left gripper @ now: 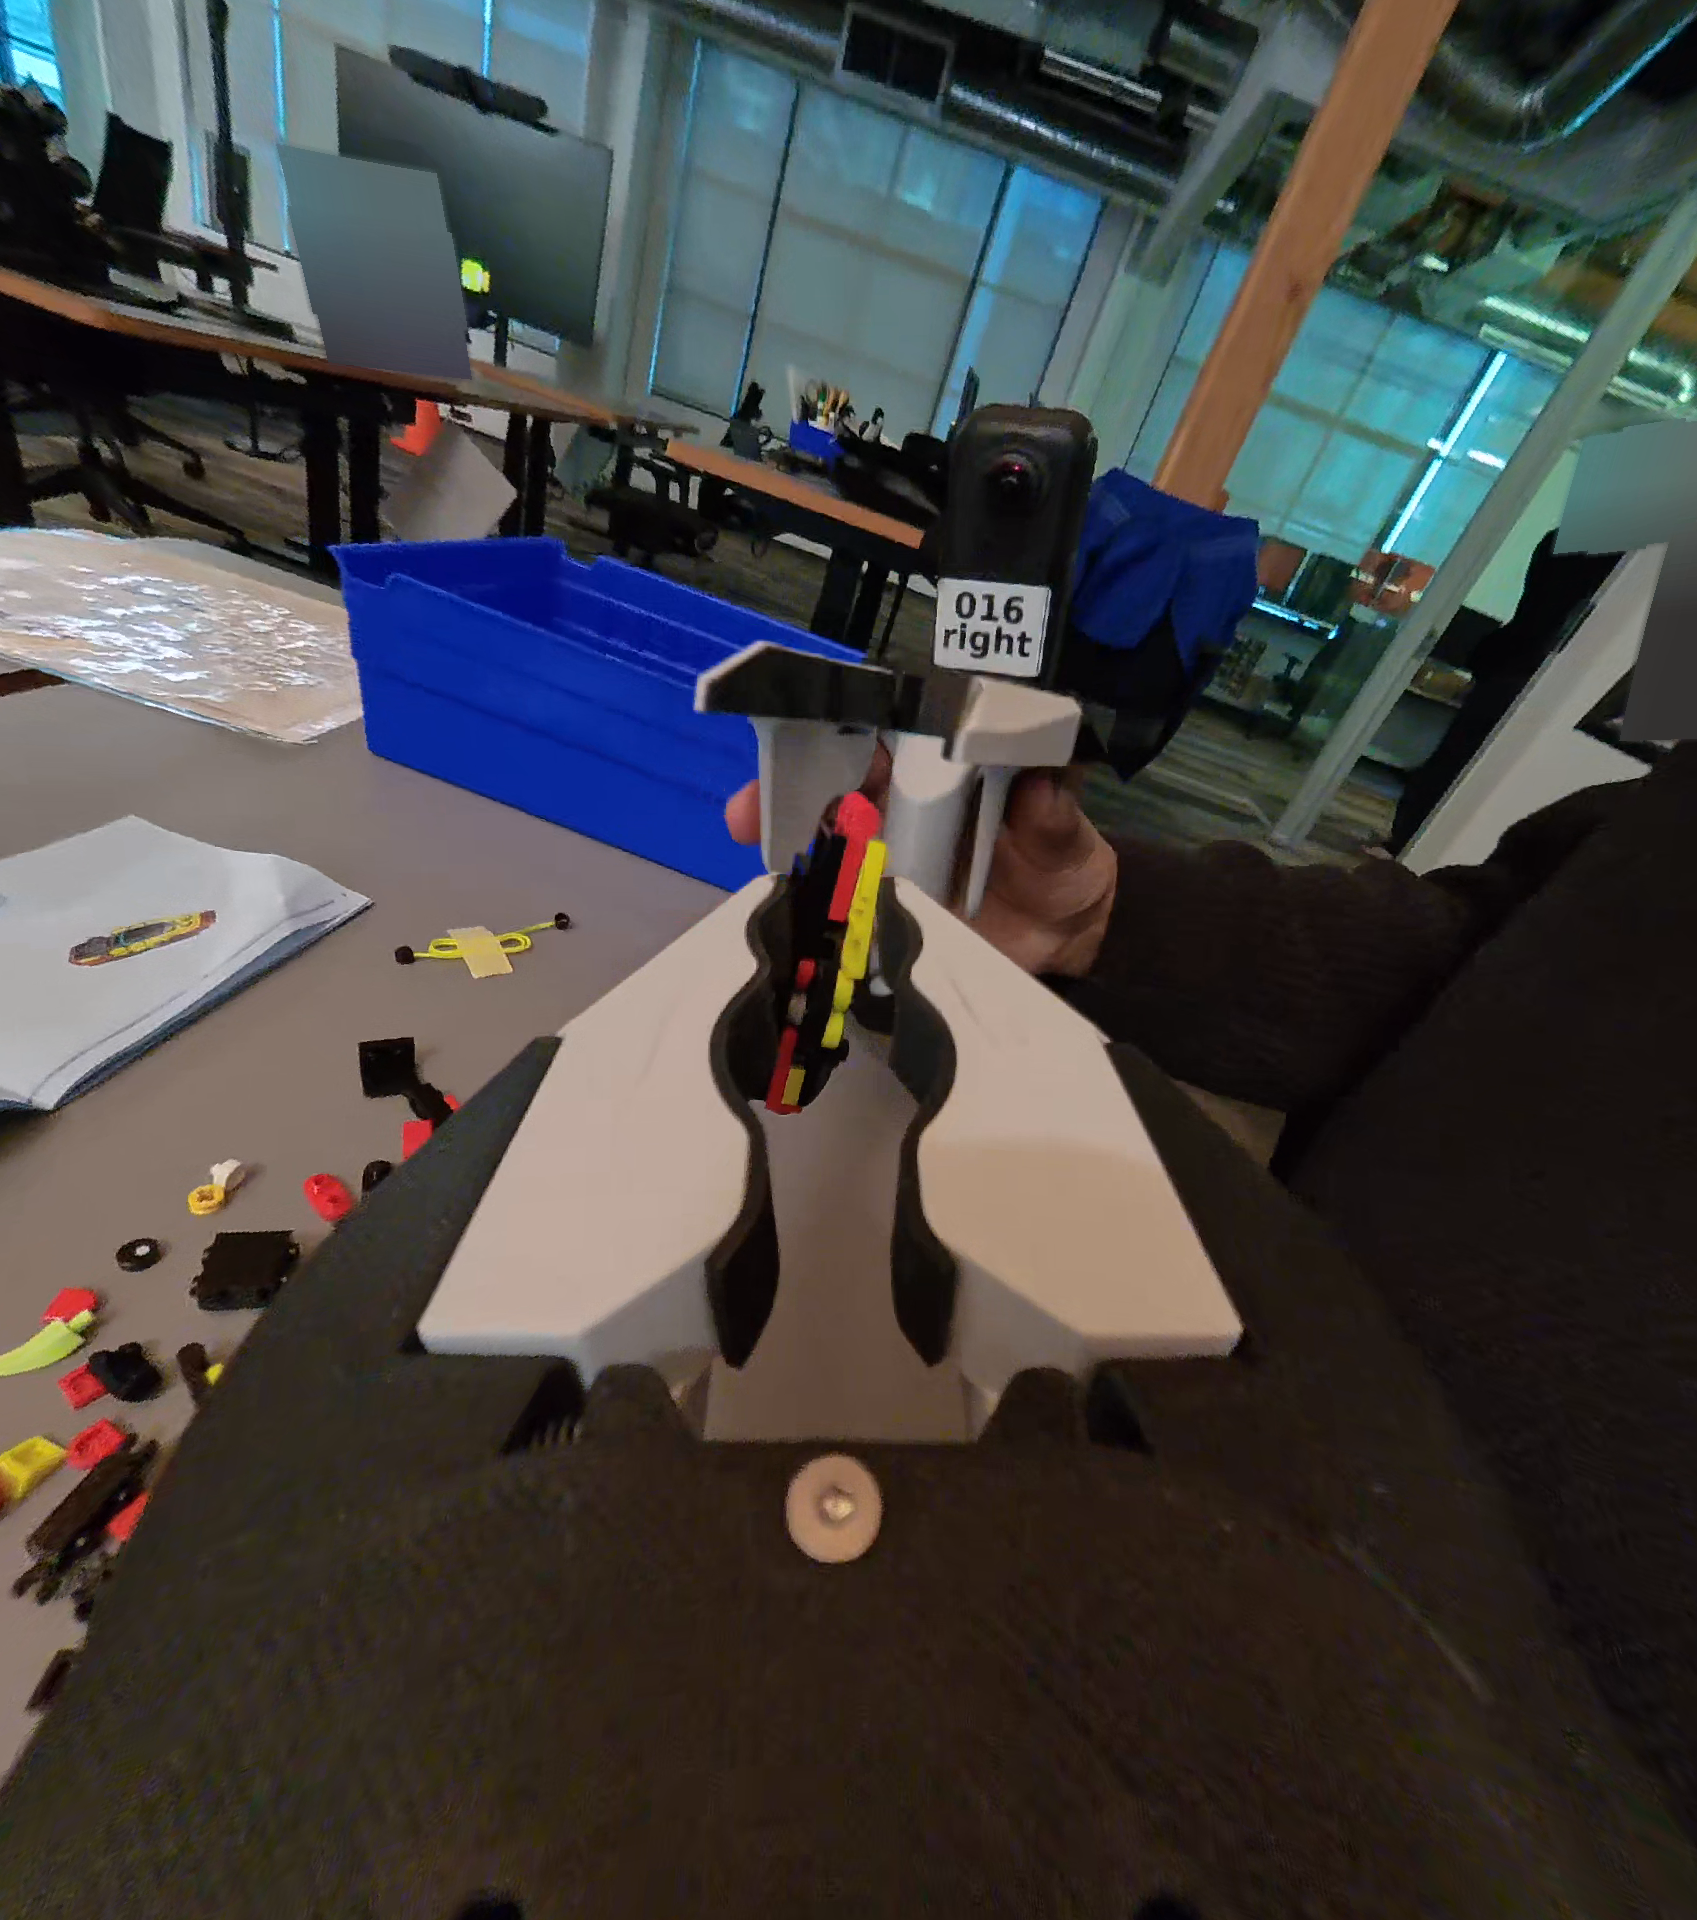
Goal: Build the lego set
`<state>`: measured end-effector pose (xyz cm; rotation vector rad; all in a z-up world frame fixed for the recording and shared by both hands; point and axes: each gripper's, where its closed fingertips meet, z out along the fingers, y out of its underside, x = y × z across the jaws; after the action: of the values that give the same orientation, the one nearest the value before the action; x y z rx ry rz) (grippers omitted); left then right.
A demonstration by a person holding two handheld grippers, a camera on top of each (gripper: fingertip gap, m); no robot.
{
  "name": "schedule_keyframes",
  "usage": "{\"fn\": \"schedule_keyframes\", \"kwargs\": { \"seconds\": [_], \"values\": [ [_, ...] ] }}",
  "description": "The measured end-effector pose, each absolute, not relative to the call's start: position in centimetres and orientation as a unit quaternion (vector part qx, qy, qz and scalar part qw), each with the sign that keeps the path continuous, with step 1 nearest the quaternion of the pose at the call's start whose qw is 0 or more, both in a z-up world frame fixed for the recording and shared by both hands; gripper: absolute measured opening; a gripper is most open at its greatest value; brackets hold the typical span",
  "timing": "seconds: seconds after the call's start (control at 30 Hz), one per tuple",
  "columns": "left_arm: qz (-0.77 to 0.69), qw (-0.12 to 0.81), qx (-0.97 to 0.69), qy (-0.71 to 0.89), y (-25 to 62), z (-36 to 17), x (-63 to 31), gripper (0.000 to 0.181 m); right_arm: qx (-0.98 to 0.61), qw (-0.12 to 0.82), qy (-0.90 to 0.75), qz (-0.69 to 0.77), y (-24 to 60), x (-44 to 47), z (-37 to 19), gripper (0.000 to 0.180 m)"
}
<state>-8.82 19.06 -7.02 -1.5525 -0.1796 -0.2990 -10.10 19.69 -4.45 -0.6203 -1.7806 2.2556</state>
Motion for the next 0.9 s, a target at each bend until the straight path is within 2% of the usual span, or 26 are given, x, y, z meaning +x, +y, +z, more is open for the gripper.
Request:
{"fn": "schedule_keyframes", "kwargs": {
  "seconds": [0.47,0.67,0.77,0.9],
  "values": [
    [-0.202,0.723,-0.659,-0.039,17.6,-5.1,-7.3,0.012,-0.153,0.044,-0.636,0.755,16.9,-7.6,-5.3,0.017],
    [-0.212,0.716,-0.665,-0.035,17.7,-5.4,-7.0,0.011,-0.143,0.027,-0.632,0.761,17.2,-7.1,-5.0,0.020],
    [-0.206,0.709,-0.674,-0.028,17.8,-5.7,-6.7,0.011,-0.139,0.027,-0.626,0.767,17.4,-6.9,-4.6,0.011],
    [-0.200,0.708,-0.677,-0.025,17.9,-5.7,-6.5,0.011,-0.134,0.038,-0.630,0.764,17.5,-7.0,-4.7,0.010]
  ]
}}
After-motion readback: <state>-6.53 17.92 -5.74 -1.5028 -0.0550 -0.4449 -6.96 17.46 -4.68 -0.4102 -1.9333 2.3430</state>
